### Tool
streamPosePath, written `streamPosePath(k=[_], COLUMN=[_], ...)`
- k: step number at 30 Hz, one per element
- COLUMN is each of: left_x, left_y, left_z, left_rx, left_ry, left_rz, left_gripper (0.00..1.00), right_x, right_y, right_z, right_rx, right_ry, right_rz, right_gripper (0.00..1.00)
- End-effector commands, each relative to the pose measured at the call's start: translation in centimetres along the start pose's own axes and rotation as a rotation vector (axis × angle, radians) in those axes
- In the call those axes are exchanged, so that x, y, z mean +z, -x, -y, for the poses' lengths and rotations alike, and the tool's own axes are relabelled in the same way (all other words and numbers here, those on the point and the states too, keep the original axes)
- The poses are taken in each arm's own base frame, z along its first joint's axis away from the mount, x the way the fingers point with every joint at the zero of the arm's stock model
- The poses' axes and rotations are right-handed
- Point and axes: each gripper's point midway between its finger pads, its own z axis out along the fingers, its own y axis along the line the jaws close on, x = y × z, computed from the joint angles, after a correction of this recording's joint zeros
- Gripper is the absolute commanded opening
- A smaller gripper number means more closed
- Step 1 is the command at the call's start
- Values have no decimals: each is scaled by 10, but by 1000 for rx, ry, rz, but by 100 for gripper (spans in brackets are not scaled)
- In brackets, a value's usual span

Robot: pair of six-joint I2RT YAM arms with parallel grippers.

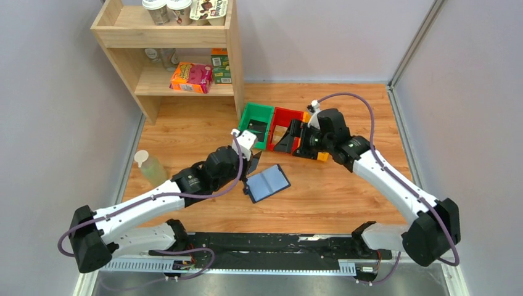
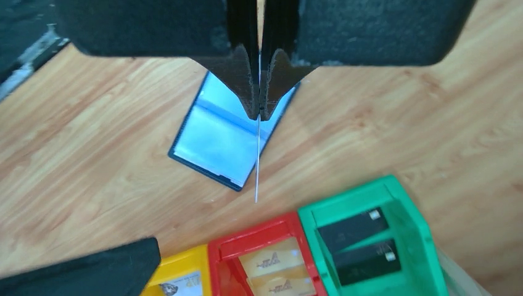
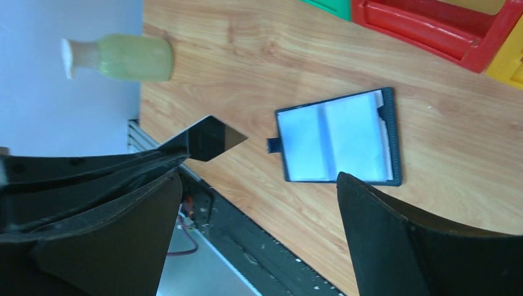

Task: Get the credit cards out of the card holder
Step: Place the credit card in the storage box.

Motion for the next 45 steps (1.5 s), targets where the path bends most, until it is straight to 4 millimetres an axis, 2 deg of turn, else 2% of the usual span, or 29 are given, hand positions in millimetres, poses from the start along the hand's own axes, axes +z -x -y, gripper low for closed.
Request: streamPosePath(k=[1, 5, 8, 14, 18, 23, 27, 29, 34, 35, 36, 37, 38, 39, 43, 45], left_x=[-8, -14, -13, -10, -6, -1, 1, 3, 5, 5, 4, 4, 2, 2, -2, -4], left_y=[20, 40, 47, 57, 64, 65, 66, 66, 61, 60, 61, 60, 61, 60, 59, 56], left_z=[-10, 6, 15, 34, 44, 60, 68, 70, 69, 68, 65, 64, 61, 60, 46, 36], left_rx=[385, 559, 666, 781, 829, 900, 921, 922, 903, 889, 874, 847, 831, 795, 617, 488], left_ry=[106, 135, 154, 160, 156, 130, 112, 108, 114, 116, 135, 142, 158, 160, 164, 133], left_rz=[28, 114, 137, 188, 217, 234, 238, 238, 222, 219, 219, 220, 220, 222, 215, 193], left_gripper=[0, 0, 0, 0, 0, 0, 0, 0, 0, 4, 7, 16, 20, 28, 49, 53], right_x=[-22, -33, -35, -24, -14, 2, 11, 14, 18, 18, 18, 19, 18, 19, 15, 12], right_y=[10, 17, 21, 15, 7, -2, -1, 0, 2, 3, 4, 5, 7, 9, 20, 28], right_z=[-29, -49, -57, -58, -55, -51, -50, -47, -46, -46, -45, -45, -44, -42, -36, -38], right_rx=[141, 221, 260, 318, 340, 367, 392, 396, 396, 396, 395, 396, 396, 395, 390, 369], right_ry=[81, 162, 192, 210, 209, 192, 208, 197, 199, 199, 199, 203, 209, 214, 254, 296], right_rz=[63, 97, 97, 48, 13, -29, -33, -29, -26, -23, -19, -17, -12, -6, 35, 70], right_gripper=[98, 95, 90, 80, 76, 73, 68, 57, 7, 0, 0, 0, 0, 0, 0, 0])
